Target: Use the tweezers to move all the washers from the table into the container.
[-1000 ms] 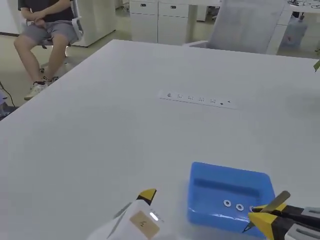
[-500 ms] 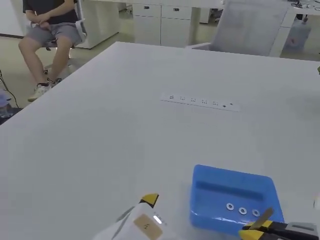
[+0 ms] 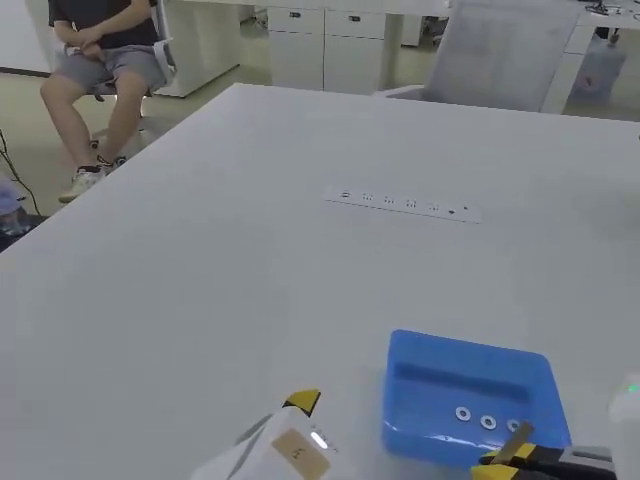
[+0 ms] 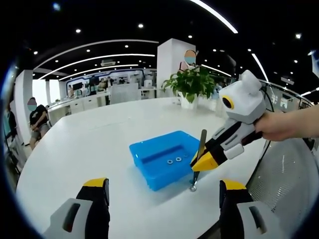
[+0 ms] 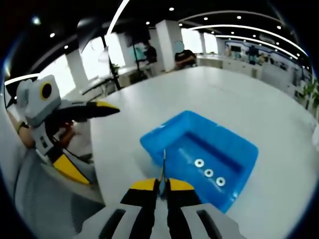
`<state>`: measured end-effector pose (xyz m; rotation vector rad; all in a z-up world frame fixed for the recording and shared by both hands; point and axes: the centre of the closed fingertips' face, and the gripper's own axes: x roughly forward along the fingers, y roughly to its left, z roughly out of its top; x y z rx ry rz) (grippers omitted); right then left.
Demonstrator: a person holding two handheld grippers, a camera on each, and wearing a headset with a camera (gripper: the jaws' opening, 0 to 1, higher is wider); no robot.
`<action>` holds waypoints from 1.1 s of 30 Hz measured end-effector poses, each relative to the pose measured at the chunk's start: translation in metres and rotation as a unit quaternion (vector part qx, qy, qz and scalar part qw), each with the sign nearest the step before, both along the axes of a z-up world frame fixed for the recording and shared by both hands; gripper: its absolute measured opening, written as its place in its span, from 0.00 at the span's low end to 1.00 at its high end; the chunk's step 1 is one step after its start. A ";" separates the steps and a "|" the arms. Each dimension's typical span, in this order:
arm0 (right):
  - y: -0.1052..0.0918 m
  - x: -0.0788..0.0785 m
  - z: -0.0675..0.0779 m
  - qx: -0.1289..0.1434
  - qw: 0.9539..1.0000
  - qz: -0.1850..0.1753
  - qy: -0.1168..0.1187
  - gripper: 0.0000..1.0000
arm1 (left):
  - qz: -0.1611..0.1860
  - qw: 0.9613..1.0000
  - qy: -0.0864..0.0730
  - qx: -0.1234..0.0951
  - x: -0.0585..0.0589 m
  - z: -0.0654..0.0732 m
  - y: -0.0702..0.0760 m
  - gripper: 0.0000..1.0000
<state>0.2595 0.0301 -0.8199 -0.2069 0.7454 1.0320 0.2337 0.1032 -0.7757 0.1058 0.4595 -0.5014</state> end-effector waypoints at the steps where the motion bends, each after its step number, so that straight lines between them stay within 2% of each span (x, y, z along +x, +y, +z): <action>1: 0.000 0.000 -0.001 -0.002 1.000 0.003 0.001 0.04 | 0.000 1.000 0.000 0.000 0.000 0.000 0.000 0.94; 5: 0.002 0.000 0.000 -0.009 1.000 0.017 -0.013 0.04 | -0.005 1.000 -0.008 -0.017 0.000 0.005 -0.004 0.94; 7: 0.004 -0.002 -0.001 -0.011 0.999 0.024 -0.018 0.04 | -0.004 1.000 -0.006 -0.014 0.000 0.004 -0.003 0.94; 10: 0.004 -0.004 -0.002 -0.030 0.998 0.044 -0.041 0.04 | -0.004 1.000 -0.002 -0.011 -0.001 0.002 -0.003 0.93; 13: 0.005 -0.006 -0.002 -0.035 0.997 0.052 -0.048 0.04 | -0.004 1.000 -0.001 -0.009 -0.001 0.001 -0.002 0.93; 15: 0.005 -0.007 -0.002 -0.046 0.995 0.064 -0.063 0.04 | -0.004 1.000 0.001 -0.009 -0.001 0.001 -0.002 0.93; 18: 0.006 -0.010 -0.002 -0.052 0.993 0.076 -0.072 0.03 | -0.005 1.000 0.002 -0.006 -0.001 0.000 -0.002 0.92; 23: 0.007 -0.011 -0.001 -0.051 0.993 0.074 -0.077 0.03 | -0.005 1.000 0.002 -0.006 -0.001 0.001 -0.002 0.92; 26: 0.009 -0.014 -0.001 -0.055 0.991 0.075 -0.093 0.03 | -0.007 1.000 0.003 -0.006 -0.002 0.000 -0.003 0.92; 33: 0.011 -0.017 -0.002 -0.073 0.984 0.085 -0.135 0.03 | -0.007 1.000 0.005 -0.004 -0.002 -0.001 -0.003 0.92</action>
